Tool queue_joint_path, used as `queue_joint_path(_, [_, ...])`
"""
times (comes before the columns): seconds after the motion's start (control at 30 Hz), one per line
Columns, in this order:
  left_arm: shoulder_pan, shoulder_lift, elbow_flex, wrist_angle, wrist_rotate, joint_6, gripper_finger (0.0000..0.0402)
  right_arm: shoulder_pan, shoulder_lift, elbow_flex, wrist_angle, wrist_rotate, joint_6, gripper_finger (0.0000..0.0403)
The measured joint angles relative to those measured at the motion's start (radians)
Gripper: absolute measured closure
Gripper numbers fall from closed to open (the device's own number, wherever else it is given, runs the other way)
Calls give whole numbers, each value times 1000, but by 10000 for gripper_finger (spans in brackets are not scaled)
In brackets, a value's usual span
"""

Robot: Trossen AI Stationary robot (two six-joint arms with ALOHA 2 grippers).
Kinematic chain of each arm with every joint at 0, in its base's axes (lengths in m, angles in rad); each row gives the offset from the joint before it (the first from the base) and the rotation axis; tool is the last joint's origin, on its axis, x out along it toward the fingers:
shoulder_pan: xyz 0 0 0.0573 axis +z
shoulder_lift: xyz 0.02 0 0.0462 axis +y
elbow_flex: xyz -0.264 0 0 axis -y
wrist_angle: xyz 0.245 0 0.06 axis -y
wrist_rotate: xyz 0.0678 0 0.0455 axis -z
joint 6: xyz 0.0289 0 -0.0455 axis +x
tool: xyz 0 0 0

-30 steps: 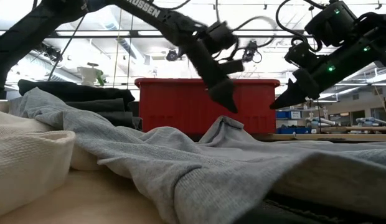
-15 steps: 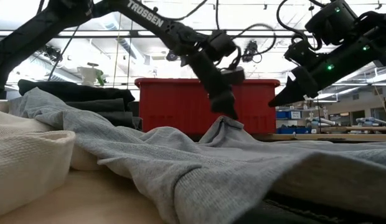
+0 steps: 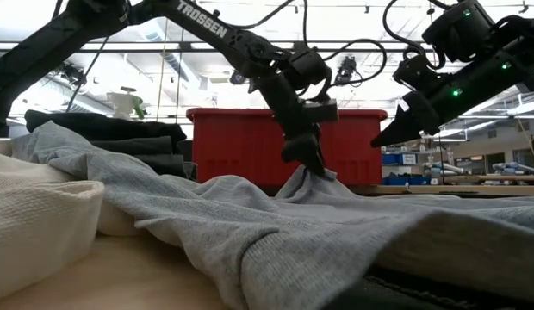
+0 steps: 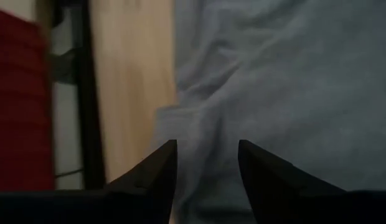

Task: Fold Laundry from Bin
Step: Fold the gray shirt

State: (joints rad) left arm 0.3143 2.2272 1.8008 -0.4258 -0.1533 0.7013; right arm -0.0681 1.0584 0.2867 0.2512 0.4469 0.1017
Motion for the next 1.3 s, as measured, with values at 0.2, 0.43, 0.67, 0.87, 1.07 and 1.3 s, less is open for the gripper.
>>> queue_joint_path(0.2, [14,0,0,-10,-99,-1,228,0,0,0,0,-3,0,389])
queue_joint_path(0.43, [15,-1,1,17,-171,25,228,0,0,0,0,-4,0,389])
queue_joint_path(0.67, [14,-1,1,63,-172,21,228,0,0,0,0,-4,0,389])
queue_joint_path(0.87, [19,-1,1,46,-148,-5,238,0,0,0,0,-4,-6,389])
queue_joint_path(1.07, [24,-1,1,-1,-106,-11,320,0,0,0,1,-4,-8,389])
queue_joint_path(1.3, [17,-25,0,18,-99,-130,388,0,0,0,2,-4,-8,389])
